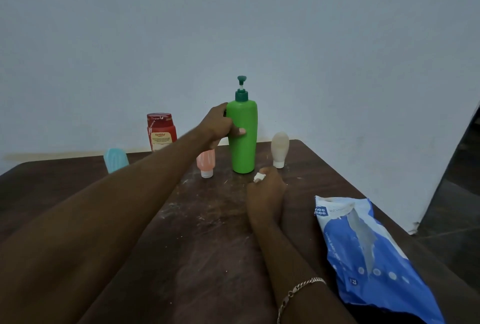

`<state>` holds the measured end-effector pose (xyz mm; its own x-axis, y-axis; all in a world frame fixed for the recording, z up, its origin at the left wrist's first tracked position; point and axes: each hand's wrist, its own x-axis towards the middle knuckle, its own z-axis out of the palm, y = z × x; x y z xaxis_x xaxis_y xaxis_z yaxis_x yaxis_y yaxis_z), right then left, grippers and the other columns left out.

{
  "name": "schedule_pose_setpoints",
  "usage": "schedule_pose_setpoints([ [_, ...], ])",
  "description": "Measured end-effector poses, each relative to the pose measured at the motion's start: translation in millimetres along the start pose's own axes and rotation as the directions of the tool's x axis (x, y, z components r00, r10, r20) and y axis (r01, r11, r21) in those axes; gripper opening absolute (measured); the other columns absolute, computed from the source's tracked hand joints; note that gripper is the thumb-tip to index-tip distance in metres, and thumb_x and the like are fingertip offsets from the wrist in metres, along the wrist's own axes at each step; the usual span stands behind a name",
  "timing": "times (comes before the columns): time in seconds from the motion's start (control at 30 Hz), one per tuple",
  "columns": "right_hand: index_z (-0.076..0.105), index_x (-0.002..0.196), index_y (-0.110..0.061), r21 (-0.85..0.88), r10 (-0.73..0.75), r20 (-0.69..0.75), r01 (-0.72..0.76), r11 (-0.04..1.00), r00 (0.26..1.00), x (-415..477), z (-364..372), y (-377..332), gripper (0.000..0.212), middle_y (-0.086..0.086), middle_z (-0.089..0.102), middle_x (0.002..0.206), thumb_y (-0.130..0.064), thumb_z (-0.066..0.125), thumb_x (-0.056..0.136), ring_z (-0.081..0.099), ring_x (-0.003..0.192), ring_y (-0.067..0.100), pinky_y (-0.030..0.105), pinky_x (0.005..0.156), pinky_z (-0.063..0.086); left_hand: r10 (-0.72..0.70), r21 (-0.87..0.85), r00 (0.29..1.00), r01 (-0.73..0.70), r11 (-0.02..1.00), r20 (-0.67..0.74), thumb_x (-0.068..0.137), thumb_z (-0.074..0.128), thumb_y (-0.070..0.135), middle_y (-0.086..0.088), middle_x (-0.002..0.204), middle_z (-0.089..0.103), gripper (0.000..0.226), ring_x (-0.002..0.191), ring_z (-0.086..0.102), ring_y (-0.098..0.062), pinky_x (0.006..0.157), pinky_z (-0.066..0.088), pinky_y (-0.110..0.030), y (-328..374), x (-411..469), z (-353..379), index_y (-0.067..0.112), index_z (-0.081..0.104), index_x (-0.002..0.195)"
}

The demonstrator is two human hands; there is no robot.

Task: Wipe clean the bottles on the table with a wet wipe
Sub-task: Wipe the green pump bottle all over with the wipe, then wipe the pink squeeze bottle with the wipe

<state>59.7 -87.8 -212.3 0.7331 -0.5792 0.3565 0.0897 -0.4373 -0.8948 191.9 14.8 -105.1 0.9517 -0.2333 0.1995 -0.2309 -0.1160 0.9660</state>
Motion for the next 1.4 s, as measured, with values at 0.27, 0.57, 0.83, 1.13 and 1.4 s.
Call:
schedule_pose_setpoints([
  [0.27, 0.062, 0.092, -0.011, -0.022, -0.014, 0.019, 0.015, 1.0, 1.0, -2.6, 0.7, -1.0, 0.019, 0.011, 0.066, 0.094, 0.0, 0.06, 0.077, 0.063, 0.088, 0.027, 0.038, 0.073, 0.053, 0.018, 0.042, 1.0, -0.018, 0.999, -0.01, 0.073, 0.07, -0.02, -0.015, 0.119, 0.069, 0.07, 0.112, 0.066, -0.032, 0.096, 0.055, -0.051, -2.8, -3.5, 3.5, 0.008, 0.054, 0.134],
  [0.57, 0.064, 0.094, -0.009, -0.021, -0.007, 0.039, 0.008, 1.0, 0.999, -1.6, -0.4, -1.0, 0.018, 0.012, 0.067, 0.095, 0.0, 0.058, 0.079, 0.063, 0.089, 0.029, 0.035, 0.072, 0.051, 0.011, 0.128, 0.999, -0.006, 0.992, -0.038, 0.066, 0.077, -0.015, -0.017, 0.128, 0.064, 0.085, 0.115, 0.062, -0.029, 0.102, 0.05, -0.051, 0.5, -15.6, -3.5, 0.009, 0.047, 0.142],
  [0.83, 0.068, 0.094, -0.006, 0.017, -0.013, 0.043, 0.012, 1.0, 0.999, -5.5, -3.1, -4.9, 0.02, 0.012, 0.067, 0.094, 0.001, 0.056, 0.079, 0.063, 0.086, 0.028, 0.028, 0.068, 0.043, 0.256, 0.322, 0.941, -0.177, 0.93, -0.223, 0.08, 0.08, 0.006, -0.007, 0.123, 0.067, 0.058, 0.109, 0.066, -0.015, 0.093, 0.055, -0.032, 1.4, -104.7, -18.1, 0.011, 0.058, 0.134],
  [1.13, 0.075, 0.099, -0.007, 0.026, -0.132, 0.096, 0.13, 0.991, 0.987, -7.7, -1.2, -7.6, 0.021, 0.014, 0.073, 0.095, -0.004, 0.062, 0.082, 0.067, 0.088, 0.029, 0.02, 0.068, 0.036, -0.008, 0.357, 0.842, 0.238, 0.903, -0.54, 0.083, 0.08, 0.02, -0.008, 0.114, 0.065, 0.05, 0.099, 0.06, -0.019, 0.078, 0.049, -0.03, -72.2, -138.2, -13.3, 0.008, 0.055, 0.125],
  [1.4, 0.074, 0.096, -0.011, 0.011, -0.143, 0.121, 0.143, 0.99, 0.982, -2.9, 7.6, -0.7, 0.018, 0.011, 0.073, 0.094, -0.009, 0.066, 0.08, 0.066, 0.086, 0.028, 0.018, 0.063, 0.03, 0.029, 0.466, 0.797, 0.323, 0.823, -0.603, 0.073, 0.087, 0.031, -0.018, 0.124, 0.063, 0.069, 0.11, 0.063, -0.037, 0.088, 0.056, -0.045, -89.1, -94.9, 7.9, 0.002, 0.05, 0.124],
])
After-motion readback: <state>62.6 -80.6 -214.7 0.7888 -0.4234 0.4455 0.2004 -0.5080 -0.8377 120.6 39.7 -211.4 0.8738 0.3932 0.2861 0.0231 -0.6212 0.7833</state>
